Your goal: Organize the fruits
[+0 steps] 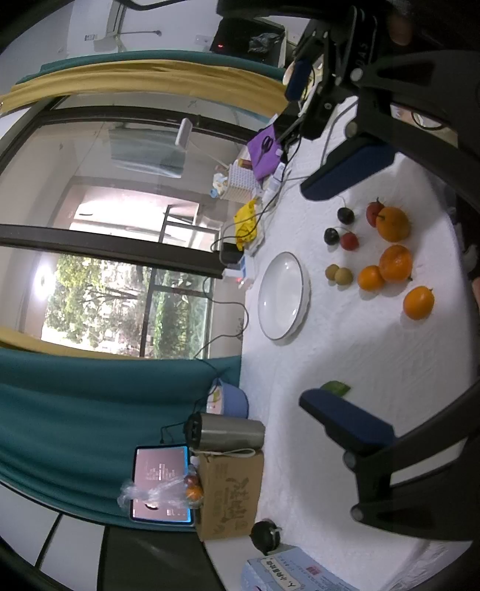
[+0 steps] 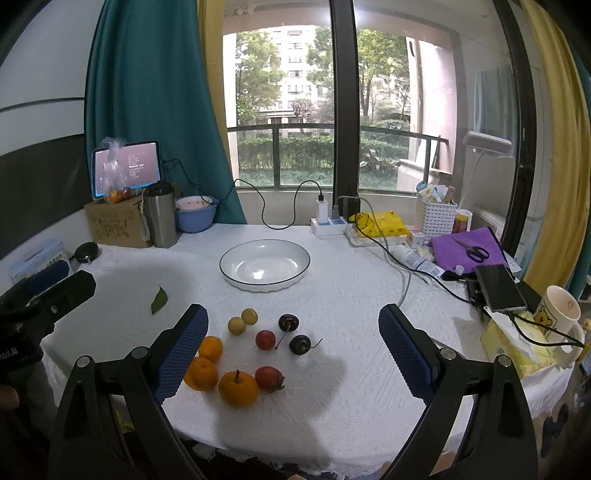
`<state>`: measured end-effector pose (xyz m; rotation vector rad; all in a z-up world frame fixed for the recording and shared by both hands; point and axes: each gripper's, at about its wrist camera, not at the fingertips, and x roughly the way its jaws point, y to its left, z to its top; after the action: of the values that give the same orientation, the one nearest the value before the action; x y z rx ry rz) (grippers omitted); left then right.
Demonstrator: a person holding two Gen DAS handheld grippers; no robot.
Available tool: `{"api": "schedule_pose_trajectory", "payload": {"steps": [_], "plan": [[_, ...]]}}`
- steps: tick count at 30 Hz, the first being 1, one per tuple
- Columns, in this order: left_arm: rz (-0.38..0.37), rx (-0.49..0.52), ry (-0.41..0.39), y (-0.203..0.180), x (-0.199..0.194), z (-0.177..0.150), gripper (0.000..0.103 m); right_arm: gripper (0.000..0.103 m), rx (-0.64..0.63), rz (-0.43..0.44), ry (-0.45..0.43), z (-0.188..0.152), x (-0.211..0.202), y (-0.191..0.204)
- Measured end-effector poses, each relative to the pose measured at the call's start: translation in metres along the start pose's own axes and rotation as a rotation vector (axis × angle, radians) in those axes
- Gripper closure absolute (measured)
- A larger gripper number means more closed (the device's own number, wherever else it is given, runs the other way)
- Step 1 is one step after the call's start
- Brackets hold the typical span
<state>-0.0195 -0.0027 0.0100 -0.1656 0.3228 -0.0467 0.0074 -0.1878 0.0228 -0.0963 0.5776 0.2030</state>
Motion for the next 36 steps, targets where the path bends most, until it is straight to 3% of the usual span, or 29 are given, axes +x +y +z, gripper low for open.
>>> {"api": "schedule_pose_trajectory", "payload": {"steps": [36], "plan": [[-0.019, 0.022, 0.031, -0.0063, 0.0012, -0.0089, 0.0, 0.007, 0.0, 0.0, 0.019, -0.0066, 0.0056, 0.0041]]}}
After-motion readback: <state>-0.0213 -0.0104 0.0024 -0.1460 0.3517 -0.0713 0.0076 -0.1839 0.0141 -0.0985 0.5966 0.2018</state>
